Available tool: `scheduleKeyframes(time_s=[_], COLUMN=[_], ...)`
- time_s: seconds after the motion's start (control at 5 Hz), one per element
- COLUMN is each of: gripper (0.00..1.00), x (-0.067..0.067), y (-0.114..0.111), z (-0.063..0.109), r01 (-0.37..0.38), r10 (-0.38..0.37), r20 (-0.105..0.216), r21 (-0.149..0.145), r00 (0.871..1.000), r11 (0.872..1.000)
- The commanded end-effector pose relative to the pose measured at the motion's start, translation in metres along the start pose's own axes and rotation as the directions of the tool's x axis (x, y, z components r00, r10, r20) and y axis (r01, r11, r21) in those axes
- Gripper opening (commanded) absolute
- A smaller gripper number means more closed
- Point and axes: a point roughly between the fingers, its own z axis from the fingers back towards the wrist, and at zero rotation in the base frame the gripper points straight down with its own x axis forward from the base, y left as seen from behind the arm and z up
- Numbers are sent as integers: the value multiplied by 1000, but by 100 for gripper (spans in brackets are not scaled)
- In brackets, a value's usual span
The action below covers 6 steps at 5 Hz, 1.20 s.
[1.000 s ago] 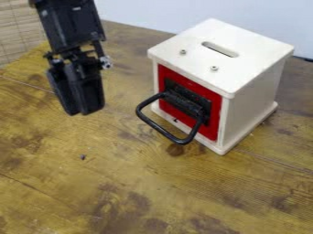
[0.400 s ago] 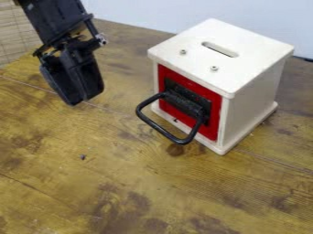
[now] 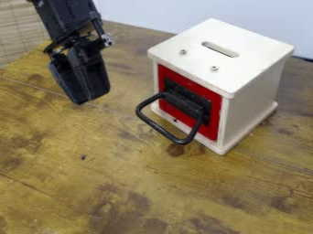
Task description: Close the drawer
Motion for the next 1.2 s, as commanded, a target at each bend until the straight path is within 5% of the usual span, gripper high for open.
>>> scheduleKeyframes(time_s=[0.0, 0.2, 0.8, 1.0], gripper=[100, 100, 100, 100], x=[-8, -4, -10, -3], y=[-11, 0, -22, -30], z=[5, -3, 45, 59], r01=[12, -48, -25, -10], r10=[-14, 45, 20, 3], r20=[88, 121, 126, 123], r21=[27, 22, 44, 61], r00=[996, 992, 992, 992], r11=[1000, 999, 999, 998])
